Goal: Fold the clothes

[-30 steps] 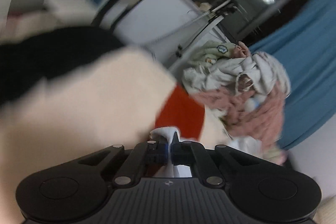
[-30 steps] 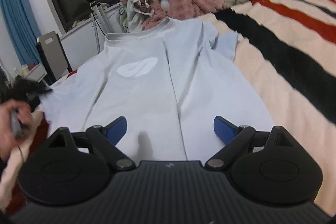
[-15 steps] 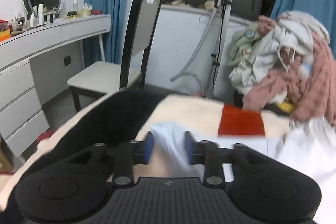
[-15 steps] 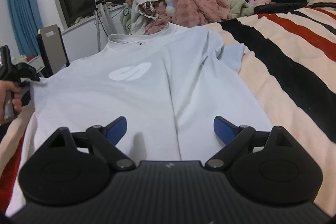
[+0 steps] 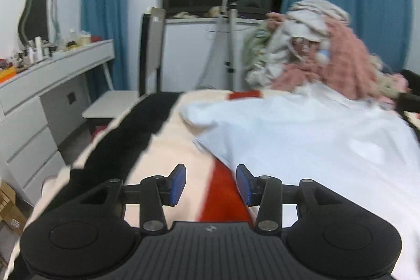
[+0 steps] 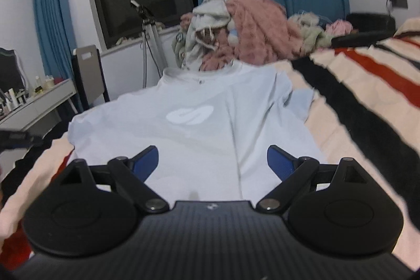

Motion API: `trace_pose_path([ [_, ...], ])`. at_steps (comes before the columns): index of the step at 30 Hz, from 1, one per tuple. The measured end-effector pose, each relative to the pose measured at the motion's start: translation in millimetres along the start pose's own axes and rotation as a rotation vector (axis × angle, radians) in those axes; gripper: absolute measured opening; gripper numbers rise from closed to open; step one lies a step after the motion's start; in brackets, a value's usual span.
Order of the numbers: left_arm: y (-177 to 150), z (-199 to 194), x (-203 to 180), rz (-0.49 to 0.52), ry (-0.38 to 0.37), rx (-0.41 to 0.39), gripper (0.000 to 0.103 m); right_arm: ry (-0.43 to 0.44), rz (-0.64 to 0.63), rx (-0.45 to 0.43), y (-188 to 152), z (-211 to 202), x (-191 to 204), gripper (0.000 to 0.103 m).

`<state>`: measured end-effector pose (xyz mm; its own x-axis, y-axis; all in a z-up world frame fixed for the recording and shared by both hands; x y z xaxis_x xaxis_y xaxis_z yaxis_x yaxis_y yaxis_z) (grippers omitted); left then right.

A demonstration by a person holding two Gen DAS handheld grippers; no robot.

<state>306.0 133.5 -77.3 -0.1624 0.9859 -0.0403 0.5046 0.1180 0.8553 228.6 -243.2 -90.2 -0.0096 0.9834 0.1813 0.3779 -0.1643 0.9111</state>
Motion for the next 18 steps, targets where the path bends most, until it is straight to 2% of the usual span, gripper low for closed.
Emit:
trace_pose_path([
  [5,-42.7,-80.0,-25.9,0.015,-0.111,0.041,0.046,-0.008,0.001,-0.02,4.1,-30.8,1.2,0.091],
  [10,-103.3,-137.3,-44.1,-0.009,-0.227,0.107,0.048,-0.016,0.007,-0.035,6.9,-60.0,2.1,0.091],
  [14,-134.0,-161.9,-56.3,-0.027,-0.317,0.159,0.048,-0.058,0.008,-0.058,7.5,-73.1,1.0,0.091],
  [18,-152.4,-162.9,-73.6,0.022,-0.384,0.225,0.045,-0.085,-0.014,-0.059,8.0,-67.6,3.6,0.091],
])
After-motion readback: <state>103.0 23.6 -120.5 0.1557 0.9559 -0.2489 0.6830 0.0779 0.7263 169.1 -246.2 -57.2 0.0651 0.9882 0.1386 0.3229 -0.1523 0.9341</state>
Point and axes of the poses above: each gripper's, at about its wrist camera, not at the fingertips, and z roughly the way its jaws point, x to its left, y to its top, the point moved 7 cm from there along z, roughly the way its jaws point, and after that the axes turned 4 degrees about -z, right-handed, at the moved point
